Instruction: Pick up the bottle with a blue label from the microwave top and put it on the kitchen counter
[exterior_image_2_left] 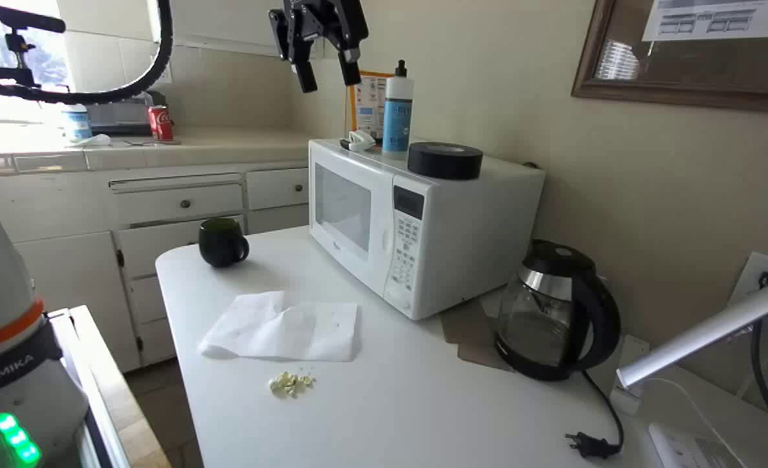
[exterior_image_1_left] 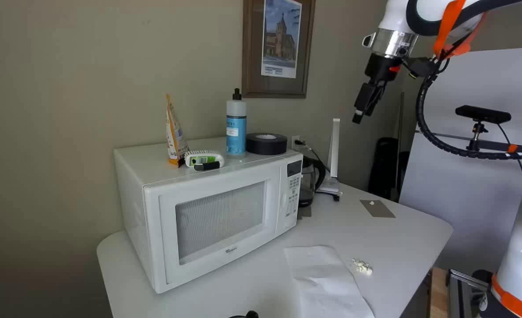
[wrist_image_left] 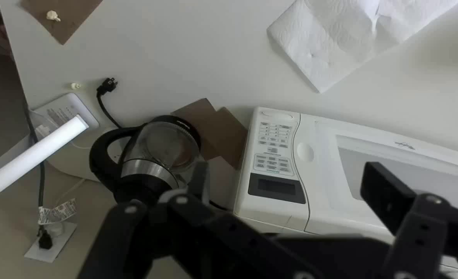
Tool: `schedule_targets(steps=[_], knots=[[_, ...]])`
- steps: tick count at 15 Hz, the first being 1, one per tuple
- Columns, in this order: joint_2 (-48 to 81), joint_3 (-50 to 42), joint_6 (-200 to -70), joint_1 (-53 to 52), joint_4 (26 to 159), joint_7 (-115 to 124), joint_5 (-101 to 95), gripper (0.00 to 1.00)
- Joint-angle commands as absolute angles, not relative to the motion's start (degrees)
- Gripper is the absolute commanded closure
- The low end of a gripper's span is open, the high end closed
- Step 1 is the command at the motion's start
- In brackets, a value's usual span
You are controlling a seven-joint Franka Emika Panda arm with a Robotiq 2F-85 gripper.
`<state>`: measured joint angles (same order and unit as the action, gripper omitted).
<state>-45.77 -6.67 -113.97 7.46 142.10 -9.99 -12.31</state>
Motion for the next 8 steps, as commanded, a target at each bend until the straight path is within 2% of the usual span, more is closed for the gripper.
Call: schedule_targets(steps=[1, 8], knots=[[-45.77, -7.01, -113.79, 6.94, 141.98, -9.69, -12.64, 0.00], [-44.13, -6.16, -114.95, 6.61, 140.76, -5.44, -9.83, 0.00]])
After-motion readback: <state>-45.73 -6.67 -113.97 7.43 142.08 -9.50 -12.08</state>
